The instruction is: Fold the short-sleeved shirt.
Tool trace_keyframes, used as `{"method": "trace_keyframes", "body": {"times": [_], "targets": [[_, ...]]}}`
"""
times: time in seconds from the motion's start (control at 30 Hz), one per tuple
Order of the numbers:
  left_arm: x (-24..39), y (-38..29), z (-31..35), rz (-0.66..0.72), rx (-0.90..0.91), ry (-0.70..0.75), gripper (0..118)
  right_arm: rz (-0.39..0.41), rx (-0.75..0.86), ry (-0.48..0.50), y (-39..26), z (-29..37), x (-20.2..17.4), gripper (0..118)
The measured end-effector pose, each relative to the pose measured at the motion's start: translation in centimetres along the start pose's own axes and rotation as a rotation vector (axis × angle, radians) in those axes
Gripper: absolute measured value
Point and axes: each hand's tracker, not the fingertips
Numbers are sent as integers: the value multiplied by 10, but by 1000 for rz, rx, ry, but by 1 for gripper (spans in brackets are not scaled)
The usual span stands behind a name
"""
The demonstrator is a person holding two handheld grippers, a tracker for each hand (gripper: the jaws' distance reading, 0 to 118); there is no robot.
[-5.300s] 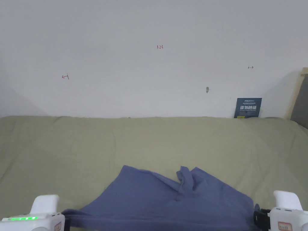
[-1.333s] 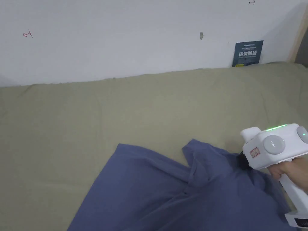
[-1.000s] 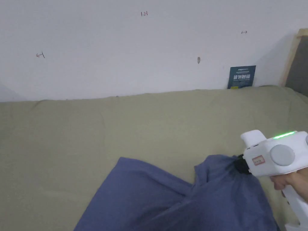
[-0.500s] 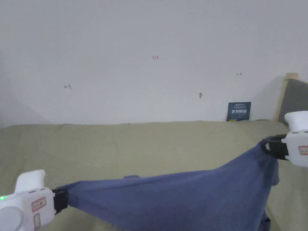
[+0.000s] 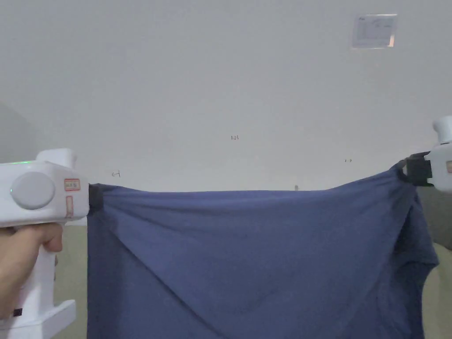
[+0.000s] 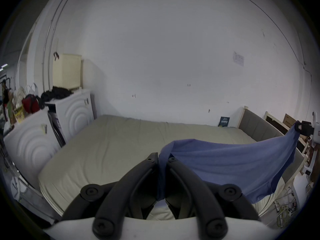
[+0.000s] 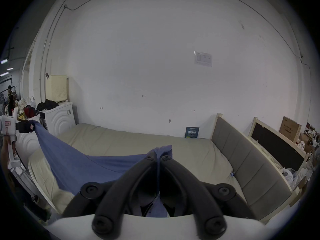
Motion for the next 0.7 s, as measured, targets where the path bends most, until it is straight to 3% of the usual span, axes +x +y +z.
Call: {"method": "trace_keyframes", "body": {"times": [0.2,0.7], "targets": [[6,11,-7,4,-7,25,3,-45,1,-16,12,-20,2,5],[32,60,-100,18,-8,116,3,31,-30,-74,83,-126,1,5]]}}
